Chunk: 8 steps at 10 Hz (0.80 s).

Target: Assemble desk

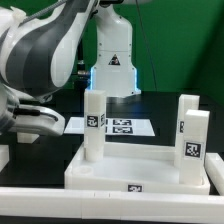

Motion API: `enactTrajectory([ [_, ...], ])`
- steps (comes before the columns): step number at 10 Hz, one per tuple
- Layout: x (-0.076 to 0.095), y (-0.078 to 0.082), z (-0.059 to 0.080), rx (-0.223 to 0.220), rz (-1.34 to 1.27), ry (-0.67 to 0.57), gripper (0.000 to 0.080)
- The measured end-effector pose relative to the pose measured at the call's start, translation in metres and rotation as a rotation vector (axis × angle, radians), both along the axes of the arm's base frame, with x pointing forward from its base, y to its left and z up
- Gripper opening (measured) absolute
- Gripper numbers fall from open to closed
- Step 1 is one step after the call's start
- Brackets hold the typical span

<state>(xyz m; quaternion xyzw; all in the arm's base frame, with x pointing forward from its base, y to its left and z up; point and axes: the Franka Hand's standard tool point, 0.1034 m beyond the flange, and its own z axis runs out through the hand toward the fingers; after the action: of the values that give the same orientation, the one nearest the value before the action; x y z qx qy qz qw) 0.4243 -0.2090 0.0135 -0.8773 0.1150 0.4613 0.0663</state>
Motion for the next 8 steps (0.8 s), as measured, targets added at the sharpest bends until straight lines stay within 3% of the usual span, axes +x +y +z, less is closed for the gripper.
enactTrajectory([
  [1, -0.0016, -0.0004, -0.0008, 0.000, -0.002, 0.003, 0.0649],
  [3, -0.0016, -0.0005, -0.0009, 0.000, -0.002, 0.002, 0.0378],
  [4, -0.0016, -0.0005, -0.0009, 0.000, -0.002, 0.002, 0.0378],
  [5, -0.0015, -0.0006, -0.0008, 0.000, -0.002, 0.002, 0.0287],
  [8, 0.0020, -0.0003, 0.0042, 0.002, 0.000, -0.008, 0.0288],
])
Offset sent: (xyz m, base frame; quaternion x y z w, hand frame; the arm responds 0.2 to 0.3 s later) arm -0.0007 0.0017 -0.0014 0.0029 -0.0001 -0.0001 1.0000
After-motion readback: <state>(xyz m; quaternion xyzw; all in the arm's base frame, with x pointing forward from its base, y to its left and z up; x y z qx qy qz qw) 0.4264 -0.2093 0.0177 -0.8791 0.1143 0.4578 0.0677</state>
